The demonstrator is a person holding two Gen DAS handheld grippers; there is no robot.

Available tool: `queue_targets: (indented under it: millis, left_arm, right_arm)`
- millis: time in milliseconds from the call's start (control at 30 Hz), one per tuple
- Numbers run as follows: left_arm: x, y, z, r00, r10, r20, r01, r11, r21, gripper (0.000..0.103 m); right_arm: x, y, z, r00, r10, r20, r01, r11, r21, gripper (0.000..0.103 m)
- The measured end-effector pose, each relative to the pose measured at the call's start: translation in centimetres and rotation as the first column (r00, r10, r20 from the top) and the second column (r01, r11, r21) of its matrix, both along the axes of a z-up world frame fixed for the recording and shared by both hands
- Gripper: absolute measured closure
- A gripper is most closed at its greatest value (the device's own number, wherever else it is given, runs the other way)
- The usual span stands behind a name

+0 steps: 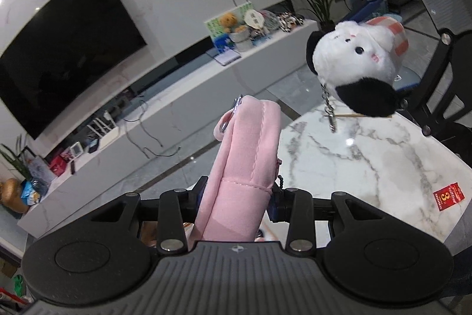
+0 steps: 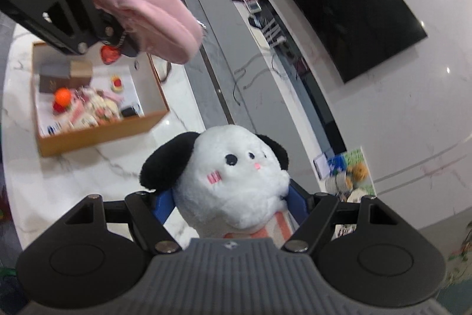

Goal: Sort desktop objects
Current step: 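Lift pink bag with left tool while right tool carries plush dog toward box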

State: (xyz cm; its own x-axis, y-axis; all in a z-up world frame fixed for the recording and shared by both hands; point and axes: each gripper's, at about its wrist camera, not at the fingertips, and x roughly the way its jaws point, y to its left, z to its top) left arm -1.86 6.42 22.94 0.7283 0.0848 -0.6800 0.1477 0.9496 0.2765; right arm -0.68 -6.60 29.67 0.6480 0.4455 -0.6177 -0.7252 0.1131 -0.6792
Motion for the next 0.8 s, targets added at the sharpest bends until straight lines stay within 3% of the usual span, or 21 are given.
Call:
queue_targets:
  millis: [333,800]
  left_arm:
    - [-3.0,5.3,0.9,0.996,0.084,0.012,-0.084,0.996,0.003,0.059]
    - [-4.1,11.5,-4.0,0.985,0.157,-0.075,-0.16,0.987,-0.033,0.06]
  right_arm:
    - [-6.8,5.8,1.9,0.99,0.143,0.012,-0.143,0.989,0.032,0.026]
    - [-10.1,13.7,-3.5,0.96,0.268,-0.085,-0.27,0.963,-0.004,0.027]
